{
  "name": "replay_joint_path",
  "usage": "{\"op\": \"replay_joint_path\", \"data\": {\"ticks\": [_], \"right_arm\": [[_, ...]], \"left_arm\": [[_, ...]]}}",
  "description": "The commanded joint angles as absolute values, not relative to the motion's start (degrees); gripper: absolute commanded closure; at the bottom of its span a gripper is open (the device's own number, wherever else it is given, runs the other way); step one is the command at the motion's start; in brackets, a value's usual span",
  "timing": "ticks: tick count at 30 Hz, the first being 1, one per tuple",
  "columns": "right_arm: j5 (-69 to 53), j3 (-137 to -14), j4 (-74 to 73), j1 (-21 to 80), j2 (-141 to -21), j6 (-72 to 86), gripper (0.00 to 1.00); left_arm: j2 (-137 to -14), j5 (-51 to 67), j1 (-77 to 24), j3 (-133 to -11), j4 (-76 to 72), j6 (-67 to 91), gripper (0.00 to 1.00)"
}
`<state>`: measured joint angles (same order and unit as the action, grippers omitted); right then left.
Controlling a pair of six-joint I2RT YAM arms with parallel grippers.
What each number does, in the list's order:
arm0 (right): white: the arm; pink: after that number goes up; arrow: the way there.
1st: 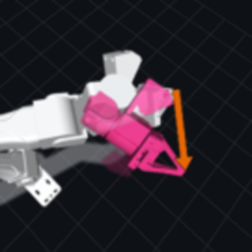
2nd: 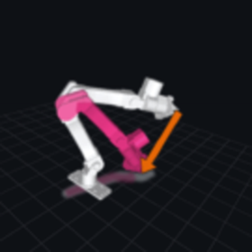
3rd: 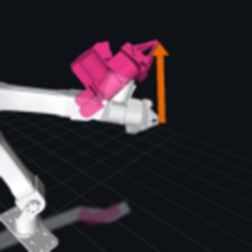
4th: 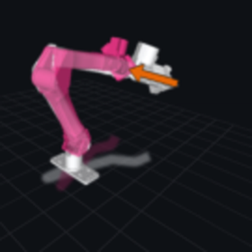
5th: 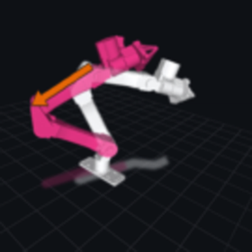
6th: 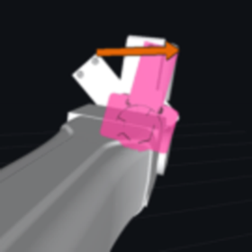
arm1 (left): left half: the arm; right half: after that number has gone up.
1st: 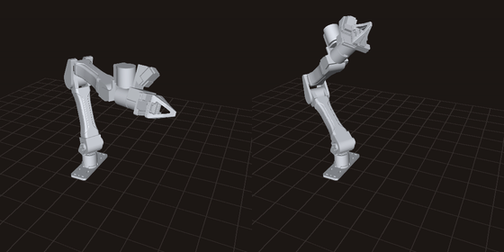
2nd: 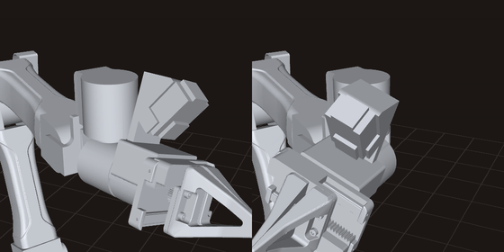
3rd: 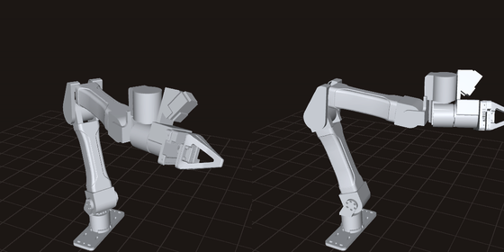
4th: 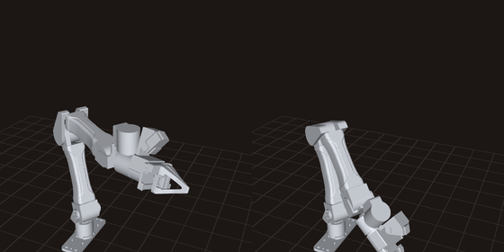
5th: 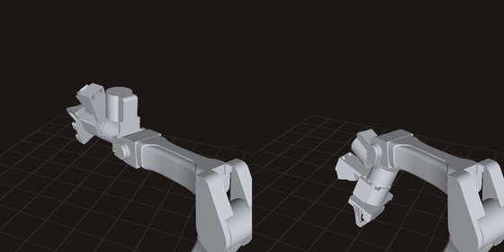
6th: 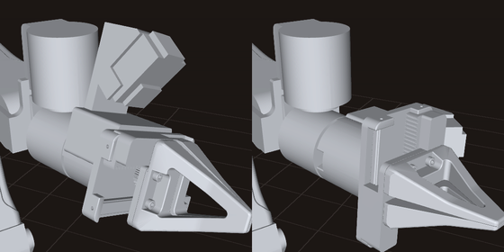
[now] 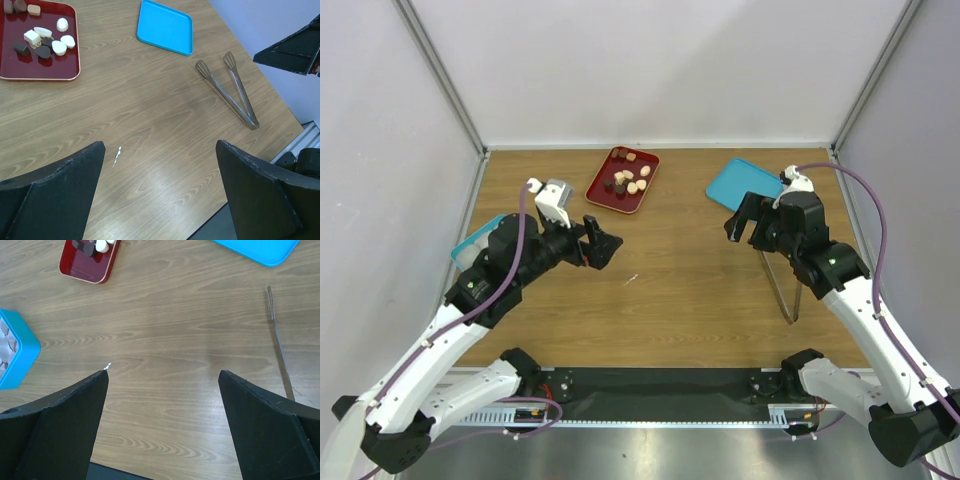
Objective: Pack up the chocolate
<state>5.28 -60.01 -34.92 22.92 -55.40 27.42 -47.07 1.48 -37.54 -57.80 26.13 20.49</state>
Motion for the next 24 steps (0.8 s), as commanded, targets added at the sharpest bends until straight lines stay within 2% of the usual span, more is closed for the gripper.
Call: {"op": "replay_joint_path", "data": {"ticks": [1, 12, 17, 22, 24], "right_arm": [[6.4, -60.3, -35.2, 23.0, -55.1, 28.9, 0.0], [9.0, -60.4, -36.2, 22.1, -56.6, 25.0, 0.0], [8.9, -60.6, -42.5, 14.3, -64.6, 26.1, 0.02], [2.5, -53.8, -41.0, 8.0, -66.4, 26.2, 0.02], [5.1, -53.2, -43.0, 5.6, -67.9, 26.2, 0.04]], "left_arm": [[-45.5, 1.2, -37.7, -58.4, 25.7, 20.7, 0.0], [-44.9, 0.2, -37.7, -58.5, 26.7, 19.8, 0.0], [-44.6, 0.6, -37.6, -57.1, 26.5, 20.0, 0.0], [-47.7, -1.1, -37.6, -54.8, 28.9, 20.5, 0.0], [-49.0, 1.0, -37.7, -55.5, 31.0, 20.4, 0.0]]}}
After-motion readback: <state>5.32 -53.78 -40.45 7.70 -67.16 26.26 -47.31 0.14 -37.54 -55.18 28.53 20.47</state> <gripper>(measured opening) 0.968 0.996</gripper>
